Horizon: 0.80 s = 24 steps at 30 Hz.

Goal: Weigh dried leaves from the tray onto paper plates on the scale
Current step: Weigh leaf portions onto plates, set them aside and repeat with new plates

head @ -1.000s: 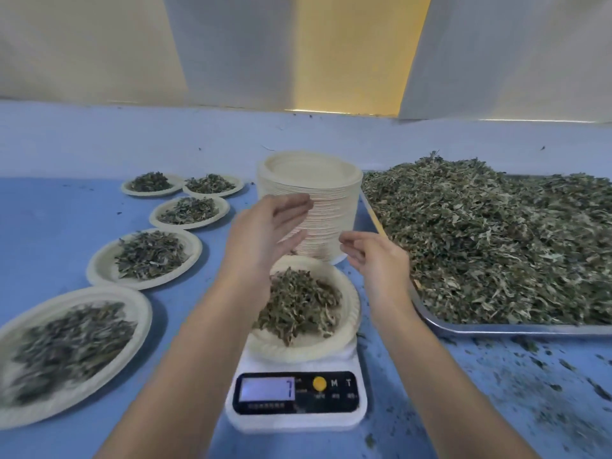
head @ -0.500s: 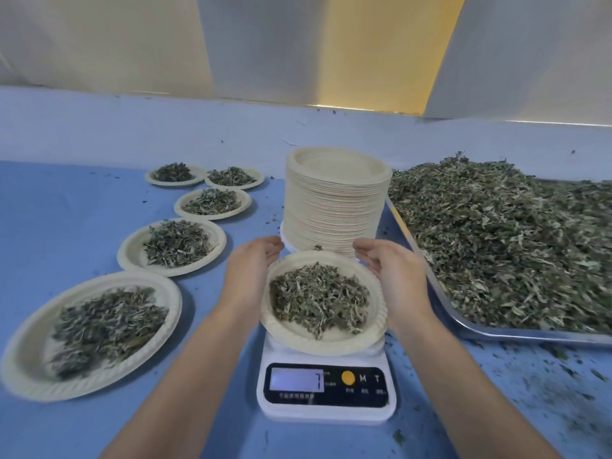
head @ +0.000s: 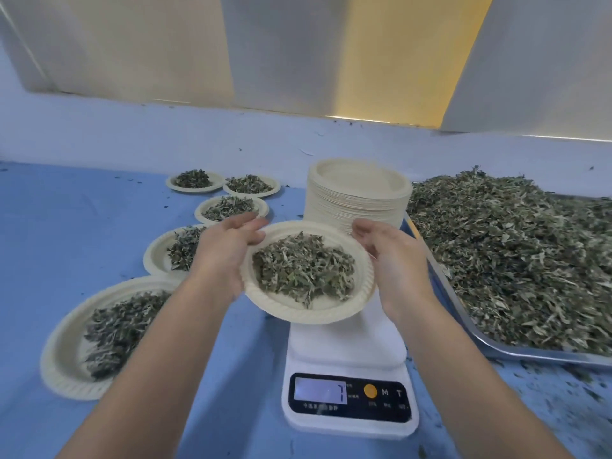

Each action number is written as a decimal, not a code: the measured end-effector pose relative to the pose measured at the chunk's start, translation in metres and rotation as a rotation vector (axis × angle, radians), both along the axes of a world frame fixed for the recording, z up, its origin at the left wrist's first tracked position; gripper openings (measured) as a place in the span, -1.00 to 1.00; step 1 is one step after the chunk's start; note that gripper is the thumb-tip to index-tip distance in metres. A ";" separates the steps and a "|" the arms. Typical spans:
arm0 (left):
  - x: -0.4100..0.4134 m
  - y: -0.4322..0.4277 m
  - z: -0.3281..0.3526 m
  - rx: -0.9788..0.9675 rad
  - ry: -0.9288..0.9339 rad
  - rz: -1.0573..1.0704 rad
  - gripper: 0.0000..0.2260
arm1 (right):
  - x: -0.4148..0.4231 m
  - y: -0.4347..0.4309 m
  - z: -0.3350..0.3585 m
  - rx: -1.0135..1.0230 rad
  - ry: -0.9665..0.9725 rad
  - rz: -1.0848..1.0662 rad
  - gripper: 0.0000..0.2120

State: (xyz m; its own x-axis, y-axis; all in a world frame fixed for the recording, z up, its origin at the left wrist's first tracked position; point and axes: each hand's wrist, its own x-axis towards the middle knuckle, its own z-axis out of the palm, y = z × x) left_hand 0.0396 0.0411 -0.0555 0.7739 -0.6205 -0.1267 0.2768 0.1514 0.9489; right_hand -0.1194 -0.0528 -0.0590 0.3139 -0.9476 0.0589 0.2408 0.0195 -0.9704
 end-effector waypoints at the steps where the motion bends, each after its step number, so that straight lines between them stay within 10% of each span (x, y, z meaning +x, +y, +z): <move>1: 0.007 0.002 0.004 -0.016 0.014 0.034 -0.64 | 0.005 0.003 0.001 -0.015 0.009 0.013 -0.75; 9: 0.091 0.019 0.024 -0.084 0.093 0.272 -0.71 | 0.077 0.017 0.012 0.249 0.071 0.402 -0.96; 13: 0.136 0.024 0.022 -0.042 0.198 0.270 -0.96 | 0.133 0.008 0.014 0.351 0.095 0.379 -0.95; 24: 0.240 0.033 -0.003 0.175 0.184 0.246 -0.91 | 0.273 -0.013 0.008 0.353 0.203 0.405 -0.93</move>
State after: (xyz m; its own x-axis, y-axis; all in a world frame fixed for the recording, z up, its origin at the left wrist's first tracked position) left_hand 0.2795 0.0738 -0.0586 0.8520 -0.3747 -0.3656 0.4207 0.0744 0.9041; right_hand 0.1538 -0.0661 -0.0505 0.6278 -0.7009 -0.3385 -0.0440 0.4022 -0.9145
